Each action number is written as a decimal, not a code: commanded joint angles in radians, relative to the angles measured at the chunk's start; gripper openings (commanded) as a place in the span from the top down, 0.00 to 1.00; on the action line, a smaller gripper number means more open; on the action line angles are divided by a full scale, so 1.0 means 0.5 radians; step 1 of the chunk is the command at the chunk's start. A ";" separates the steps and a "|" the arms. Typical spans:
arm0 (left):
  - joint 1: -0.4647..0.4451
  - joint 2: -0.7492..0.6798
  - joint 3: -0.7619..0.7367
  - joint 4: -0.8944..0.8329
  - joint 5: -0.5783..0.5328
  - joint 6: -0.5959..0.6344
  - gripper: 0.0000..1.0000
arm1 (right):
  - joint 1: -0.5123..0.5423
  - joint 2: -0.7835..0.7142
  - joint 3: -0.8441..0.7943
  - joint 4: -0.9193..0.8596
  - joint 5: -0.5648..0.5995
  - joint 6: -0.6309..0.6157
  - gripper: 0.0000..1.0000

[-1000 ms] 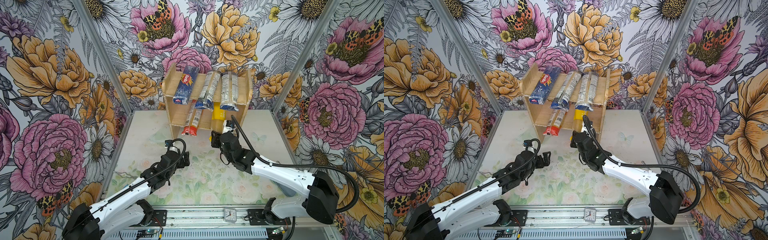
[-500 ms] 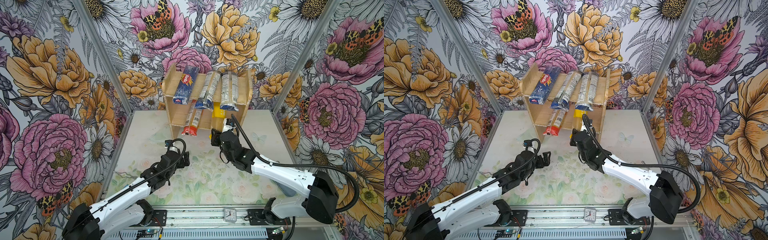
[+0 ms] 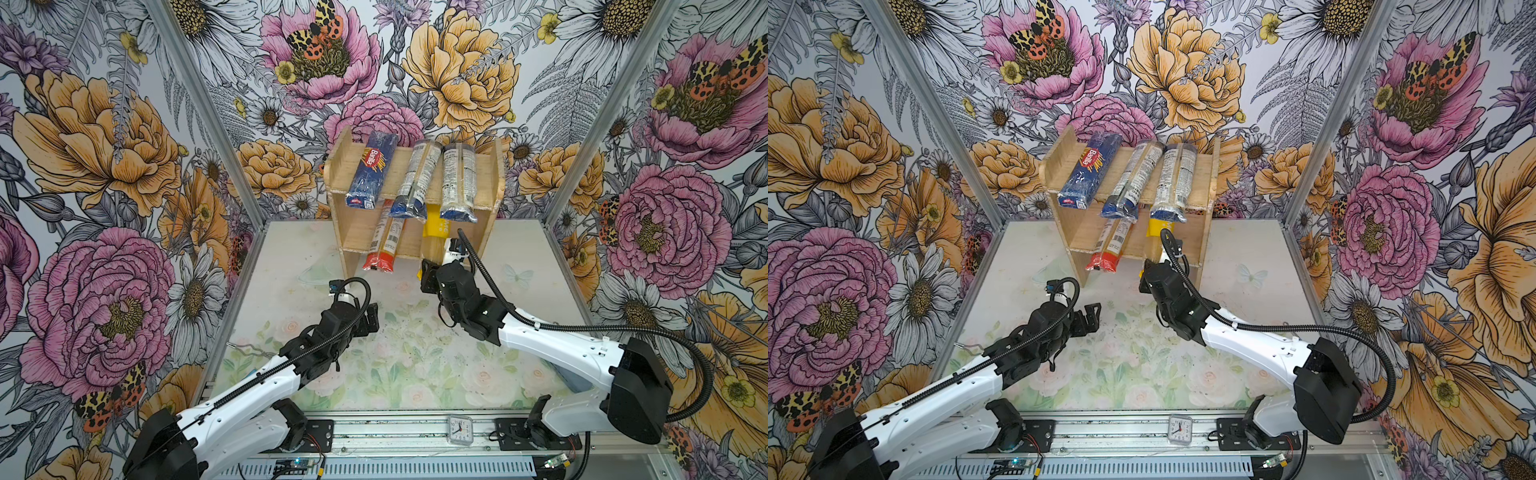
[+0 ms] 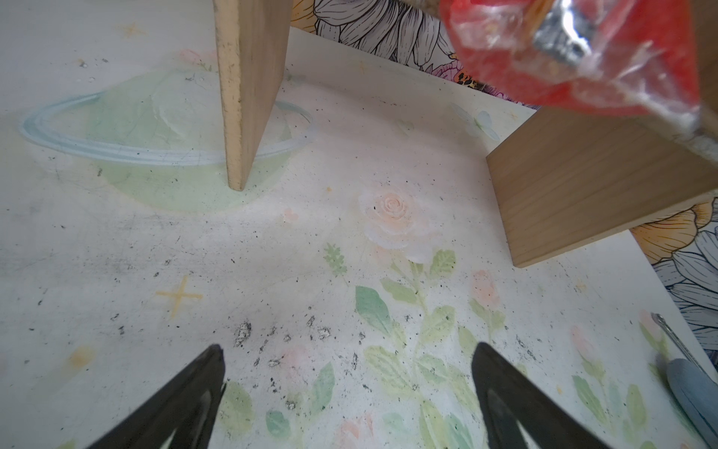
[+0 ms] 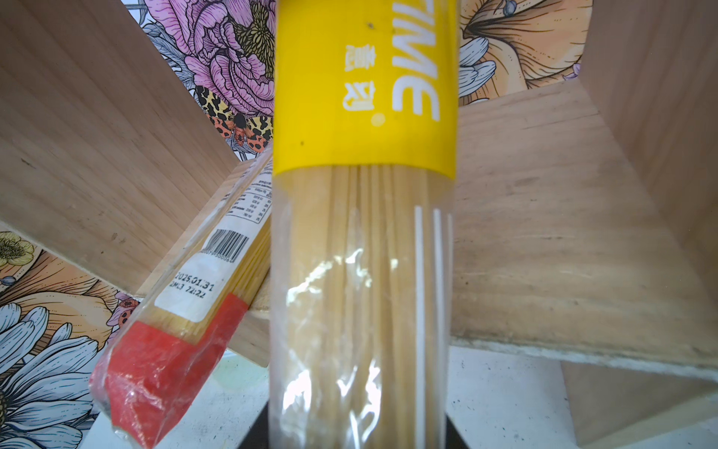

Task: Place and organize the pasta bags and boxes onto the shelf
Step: 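Hold the PASTATIME bag upright inside the lower tier with the right gripper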

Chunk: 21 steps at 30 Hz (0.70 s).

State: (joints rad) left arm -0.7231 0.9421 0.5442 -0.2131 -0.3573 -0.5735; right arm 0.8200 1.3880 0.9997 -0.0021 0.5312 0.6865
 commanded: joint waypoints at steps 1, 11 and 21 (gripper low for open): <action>0.017 -0.026 -0.026 -0.003 0.021 0.030 0.01 | -0.012 -0.042 0.098 0.320 0.127 -0.054 0.66; 0.017 -0.027 -0.027 -0.006 0.024 0.030 0.01 | -0.022 -0.036 0.072 0.319 0.153 -0.039 0.66; 0.017 -0.029 -0.021 -0.016 0.021 0.030 0.01 | -0.033 -0.027 0.056 0.319 0.150 -0.010 0.65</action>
State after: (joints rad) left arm -0.7231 0.9421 0.5442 -0.2134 -0.3573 -0.5735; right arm 0.8104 1.3888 0.9997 -0.0017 0.5529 0.6880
